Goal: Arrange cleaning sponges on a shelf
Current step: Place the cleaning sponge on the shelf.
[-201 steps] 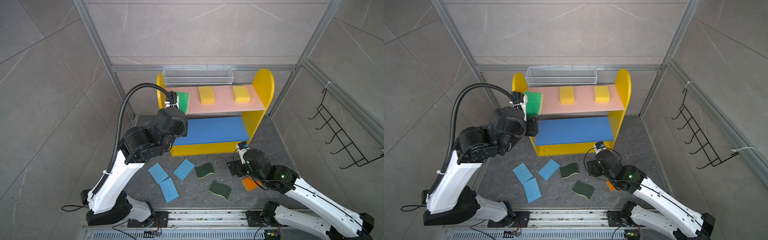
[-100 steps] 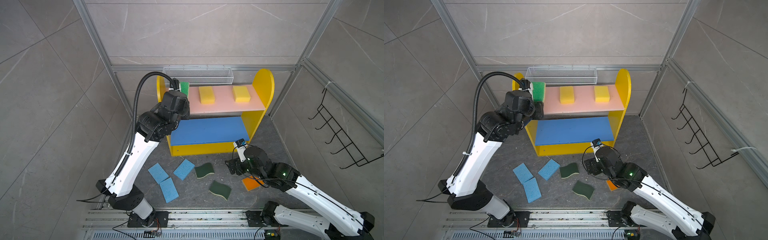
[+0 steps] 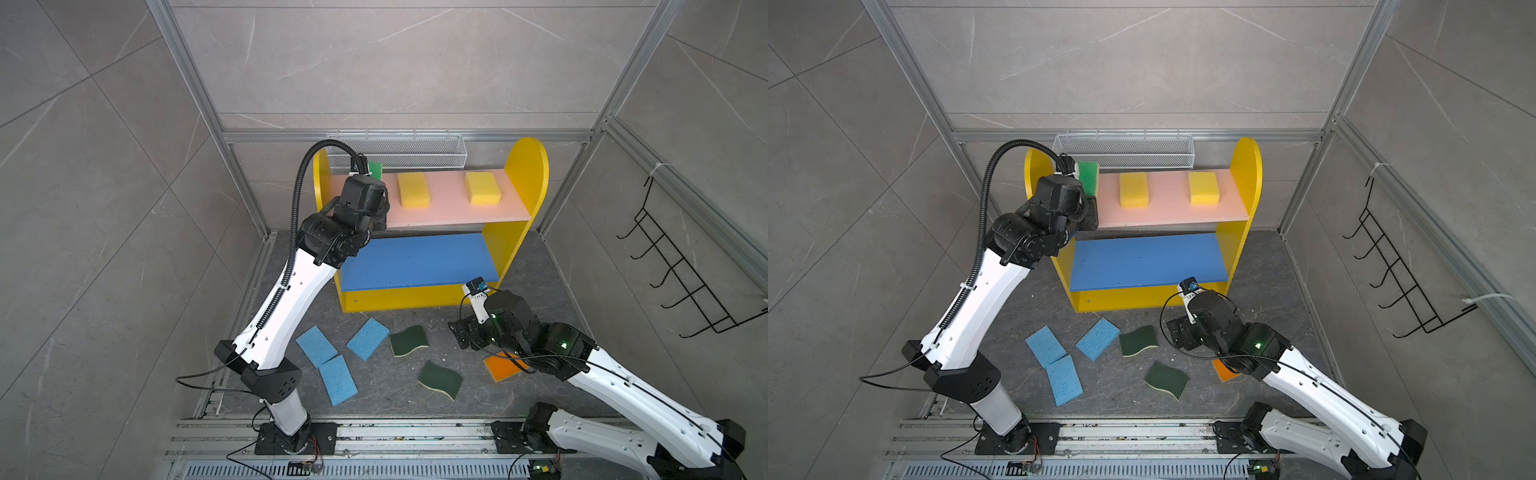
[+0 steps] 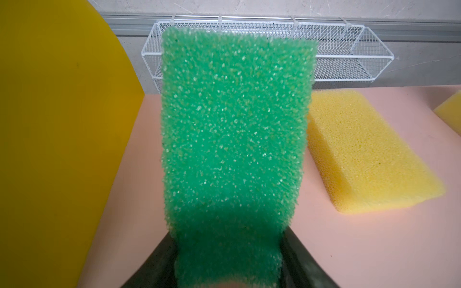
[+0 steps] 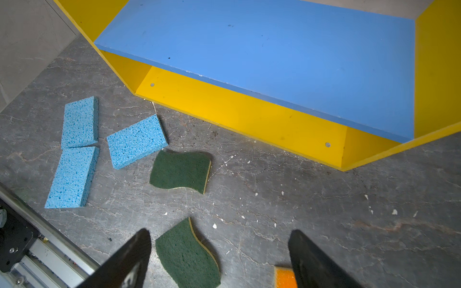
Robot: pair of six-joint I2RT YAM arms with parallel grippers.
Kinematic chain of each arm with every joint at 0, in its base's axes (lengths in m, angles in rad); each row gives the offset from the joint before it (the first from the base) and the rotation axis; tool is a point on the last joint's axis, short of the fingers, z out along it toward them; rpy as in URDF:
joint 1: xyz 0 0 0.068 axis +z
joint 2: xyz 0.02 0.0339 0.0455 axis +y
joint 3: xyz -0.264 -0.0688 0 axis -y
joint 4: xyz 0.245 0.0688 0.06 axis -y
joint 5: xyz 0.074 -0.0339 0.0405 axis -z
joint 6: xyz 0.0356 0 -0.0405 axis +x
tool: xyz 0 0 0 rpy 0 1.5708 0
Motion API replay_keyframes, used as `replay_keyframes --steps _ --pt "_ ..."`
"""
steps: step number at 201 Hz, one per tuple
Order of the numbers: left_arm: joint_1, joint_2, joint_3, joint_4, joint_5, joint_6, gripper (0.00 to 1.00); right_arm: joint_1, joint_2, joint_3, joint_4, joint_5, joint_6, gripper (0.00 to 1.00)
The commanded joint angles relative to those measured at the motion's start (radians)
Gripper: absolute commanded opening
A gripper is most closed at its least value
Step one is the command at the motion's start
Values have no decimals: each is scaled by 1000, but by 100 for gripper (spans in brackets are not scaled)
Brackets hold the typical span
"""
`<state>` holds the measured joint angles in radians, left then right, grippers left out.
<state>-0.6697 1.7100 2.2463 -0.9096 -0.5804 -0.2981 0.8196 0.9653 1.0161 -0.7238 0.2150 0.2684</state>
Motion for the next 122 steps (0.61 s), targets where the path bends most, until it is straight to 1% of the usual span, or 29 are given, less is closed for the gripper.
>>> replay_keyframes --steps 1,76,122 --pt "11 14 44 50 -46 28 55 -3 11 39 2 -13 -21 89" --pt "28 51 47 46 -77 20 55 -3 24 49 2 -16 -24 89" --pt "37 63 45 18 -85 6 57 -2 29 57 3 -18 -21 89"
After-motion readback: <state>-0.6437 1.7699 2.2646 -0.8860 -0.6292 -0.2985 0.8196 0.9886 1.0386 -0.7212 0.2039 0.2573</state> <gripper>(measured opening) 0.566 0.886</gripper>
